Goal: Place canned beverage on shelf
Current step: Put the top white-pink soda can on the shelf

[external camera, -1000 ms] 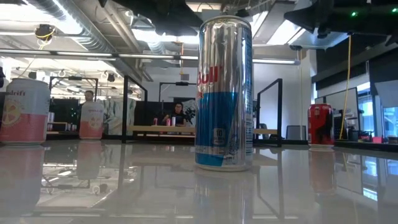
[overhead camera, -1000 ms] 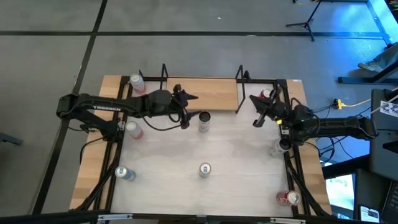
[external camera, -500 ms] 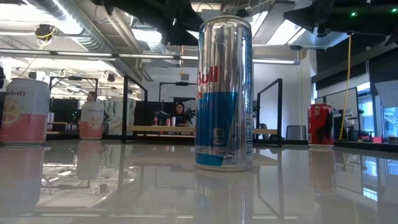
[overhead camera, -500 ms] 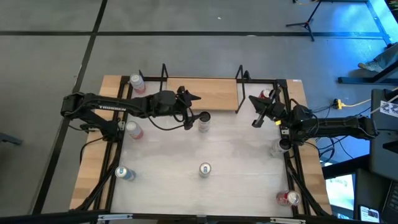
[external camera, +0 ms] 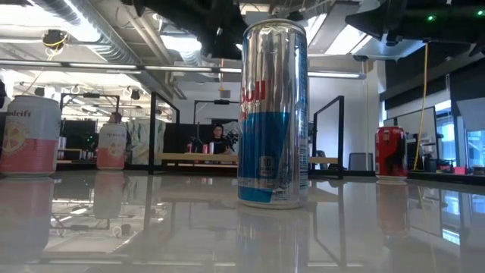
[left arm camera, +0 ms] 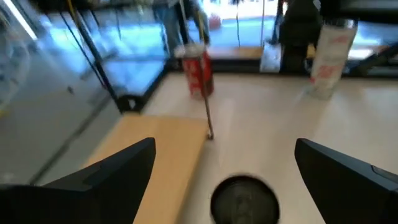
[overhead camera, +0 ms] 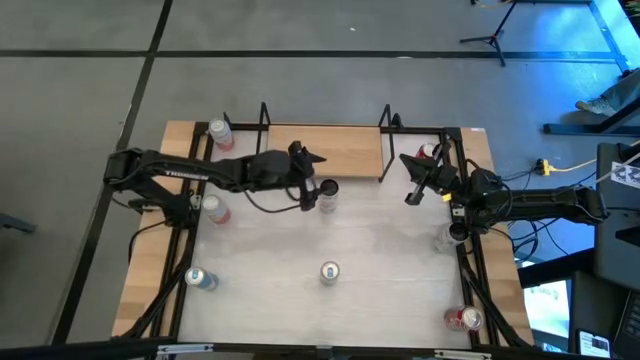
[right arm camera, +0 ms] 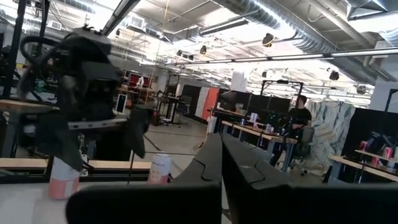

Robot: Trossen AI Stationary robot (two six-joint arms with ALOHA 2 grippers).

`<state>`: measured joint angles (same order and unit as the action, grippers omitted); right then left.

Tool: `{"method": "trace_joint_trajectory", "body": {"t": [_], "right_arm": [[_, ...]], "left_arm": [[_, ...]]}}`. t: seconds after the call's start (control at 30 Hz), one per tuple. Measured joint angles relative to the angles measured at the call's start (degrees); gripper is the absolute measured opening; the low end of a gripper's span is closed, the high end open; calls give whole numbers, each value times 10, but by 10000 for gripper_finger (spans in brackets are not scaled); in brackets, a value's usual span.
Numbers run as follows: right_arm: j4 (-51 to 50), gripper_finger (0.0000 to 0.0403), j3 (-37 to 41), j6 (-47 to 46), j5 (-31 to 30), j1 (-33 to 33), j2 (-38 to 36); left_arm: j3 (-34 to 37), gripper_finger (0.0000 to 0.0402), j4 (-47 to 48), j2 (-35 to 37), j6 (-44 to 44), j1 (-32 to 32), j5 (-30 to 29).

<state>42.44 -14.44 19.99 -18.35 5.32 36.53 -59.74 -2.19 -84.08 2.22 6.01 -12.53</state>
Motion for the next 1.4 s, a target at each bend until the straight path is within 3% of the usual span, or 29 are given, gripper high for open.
{"method": "trace_joint_trajectory", "body": {"t": [0.2, 0.4, 1.4], "right_arm": [[0, 1, 0, 0, 0, 0, 0], [-4, 1, 0, 0, 0, 0, 0], [-5, 1, 0, 0, 0, 0, 0]], "left_arm": [[-120, 377, 149, -65, -32, 23, 86], [-217, 377, 297, -126, -32, 33, 86], [-219, 377, 333, -189, -16, 37, 112]]}}
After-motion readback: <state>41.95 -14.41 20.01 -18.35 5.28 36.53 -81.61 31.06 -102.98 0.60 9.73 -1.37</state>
